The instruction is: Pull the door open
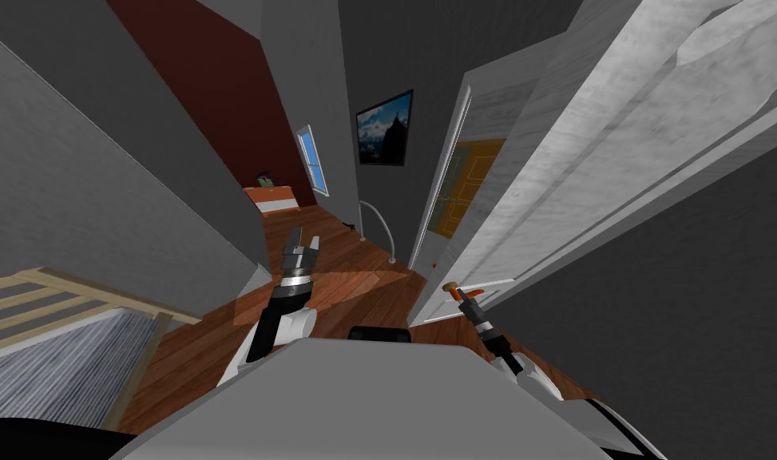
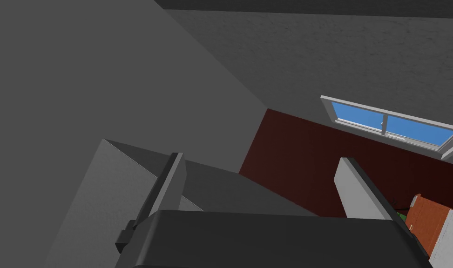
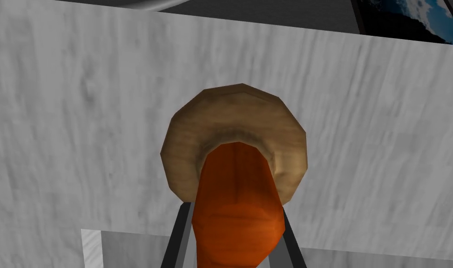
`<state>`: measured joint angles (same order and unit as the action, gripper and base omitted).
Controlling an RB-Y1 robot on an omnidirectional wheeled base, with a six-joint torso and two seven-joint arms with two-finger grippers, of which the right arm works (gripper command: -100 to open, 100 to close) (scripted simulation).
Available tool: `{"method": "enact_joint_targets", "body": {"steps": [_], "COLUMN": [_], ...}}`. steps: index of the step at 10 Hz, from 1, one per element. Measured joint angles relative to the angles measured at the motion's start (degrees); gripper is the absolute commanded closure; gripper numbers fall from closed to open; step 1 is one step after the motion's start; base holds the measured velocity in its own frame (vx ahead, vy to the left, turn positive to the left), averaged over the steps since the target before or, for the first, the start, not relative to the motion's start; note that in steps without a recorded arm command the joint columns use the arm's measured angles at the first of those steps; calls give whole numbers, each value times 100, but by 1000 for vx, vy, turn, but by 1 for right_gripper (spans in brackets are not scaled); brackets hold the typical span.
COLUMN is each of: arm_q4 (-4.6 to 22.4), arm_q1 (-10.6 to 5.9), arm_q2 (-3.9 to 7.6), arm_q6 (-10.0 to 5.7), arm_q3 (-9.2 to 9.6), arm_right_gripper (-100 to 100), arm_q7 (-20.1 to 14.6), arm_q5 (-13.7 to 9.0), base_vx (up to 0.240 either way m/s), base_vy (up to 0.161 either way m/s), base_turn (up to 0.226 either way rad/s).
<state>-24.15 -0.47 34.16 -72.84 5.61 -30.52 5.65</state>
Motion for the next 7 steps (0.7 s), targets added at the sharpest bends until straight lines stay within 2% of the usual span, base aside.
{"method": "enact_joint_targets", "body": {"steps": [5,7], "arm_q4": [189,136], "arm_q1": [-66,9], "arm_q2": [15,26], "arm_q6": [-143,-162], "arm_q3": [-2,-5], "arm_right_gripper": [100,100], "arm_q7": [-5,-7], "arm_q5": [2,1], "base_vx": [-174,-158], "base_vy": [-89,-90], "base_turn": [153,148]}}
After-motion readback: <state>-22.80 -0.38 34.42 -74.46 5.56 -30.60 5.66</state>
